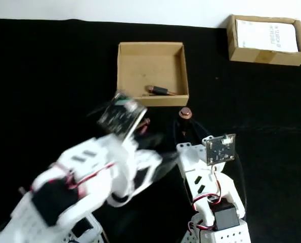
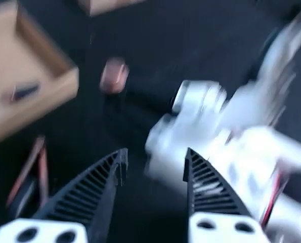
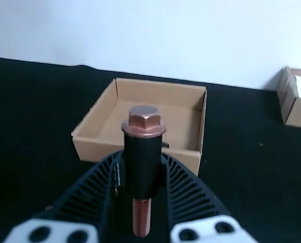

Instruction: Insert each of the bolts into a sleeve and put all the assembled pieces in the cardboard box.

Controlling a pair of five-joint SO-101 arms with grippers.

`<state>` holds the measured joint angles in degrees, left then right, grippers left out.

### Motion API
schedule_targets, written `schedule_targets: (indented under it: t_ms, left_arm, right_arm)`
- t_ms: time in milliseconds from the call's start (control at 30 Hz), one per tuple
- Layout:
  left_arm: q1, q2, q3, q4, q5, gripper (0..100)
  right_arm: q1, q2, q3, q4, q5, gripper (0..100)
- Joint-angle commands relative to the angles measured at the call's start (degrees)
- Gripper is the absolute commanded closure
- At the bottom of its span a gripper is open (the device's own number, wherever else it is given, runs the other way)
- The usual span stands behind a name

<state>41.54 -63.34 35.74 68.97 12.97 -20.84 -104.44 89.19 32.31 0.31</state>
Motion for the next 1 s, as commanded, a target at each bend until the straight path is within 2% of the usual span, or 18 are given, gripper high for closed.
schedule_targets:
  t_ms: [0, 100, 267, 400, 633, 800, 967]
  left_arm:
    - [-5.8, -10.2, 5.1, 8.1, 0.0, 88]
    - [-18.2, -22.5, 8.2, 13.5, -0.6, 99]
    - [-41.3, -41.9, 20.2, 12.5, -11.7, 99]
    - [-51.6, -39.2, 26.2, 6.6, -12.1, 99]
    - [-52.6, -40.7, 40.7, -6.8, -9.8, 99]
    - [-52.6, -40.6, 52.7, -19.0, -9.8, 99]
    - [-52.8, -40.6, 60.6, -28.1, -9.8, 99]
  right_arm:
    - [1.9, -0.3, -4.3, -1.0, 0.4, 99.2]
    - [5.6, -0.2, -7.6, -1.0, 0.2, 99.2]
    - [6.0, 7.9, -17.6, -1.0, 0.2, 99.2]
    - [5.9, 25.5, -31.8, -1.3, 0.2, 99.2]
    - [4.8, 60.6, -60.6, -1.0, 1.9, 99.2]
    - [0.5, 81.7, -74.7, -1.0, 12.3, 99.2]
    - [-3.4, 98.8, -83.2, -1.2, 29.3, 99.2]
